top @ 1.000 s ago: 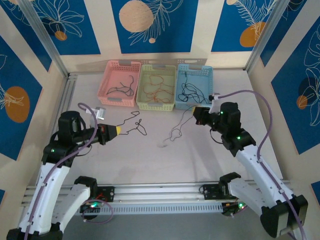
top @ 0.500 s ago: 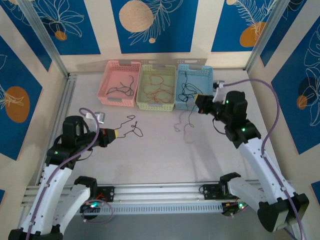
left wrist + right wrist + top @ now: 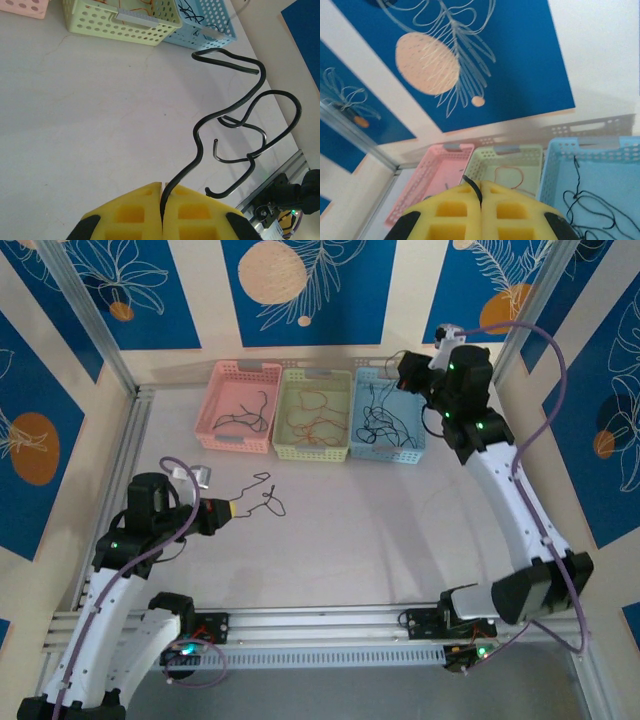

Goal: Untangle the cables

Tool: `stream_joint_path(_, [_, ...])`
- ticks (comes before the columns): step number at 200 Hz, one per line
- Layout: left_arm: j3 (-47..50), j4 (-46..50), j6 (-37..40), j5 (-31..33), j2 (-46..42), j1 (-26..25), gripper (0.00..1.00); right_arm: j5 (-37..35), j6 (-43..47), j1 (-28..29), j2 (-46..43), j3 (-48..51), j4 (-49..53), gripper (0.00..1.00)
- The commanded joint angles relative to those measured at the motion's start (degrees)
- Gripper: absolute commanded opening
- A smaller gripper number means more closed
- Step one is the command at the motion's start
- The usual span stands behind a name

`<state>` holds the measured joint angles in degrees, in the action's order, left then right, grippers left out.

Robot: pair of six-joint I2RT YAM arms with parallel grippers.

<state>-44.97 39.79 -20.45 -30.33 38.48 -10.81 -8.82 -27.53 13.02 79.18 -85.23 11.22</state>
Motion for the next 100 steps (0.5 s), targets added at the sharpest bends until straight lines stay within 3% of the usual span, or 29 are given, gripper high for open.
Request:
stream_joint_path(1, [0.46, -0.86, 1.19, -0.18, -0.05, -0.19, 0.00, -5.51, -1.70, -0.70, 5.59, -5.59, -1.00, 0.00])
stream_joint_path(71, [0.76, -1.29, 1.02, -0.83, 0.33, -0.18, 0.00, -7.19, -6.27, -4.20, 22.86, -17.90, -1.28, 0.00])
stream_joint_path(100, [0.85, -1.29, 1.02, -0.89, 0.30, -0.20, 0.00, -8.19, -8.51, -4.60, 25.76, -16.79, -0.95, 0.00])
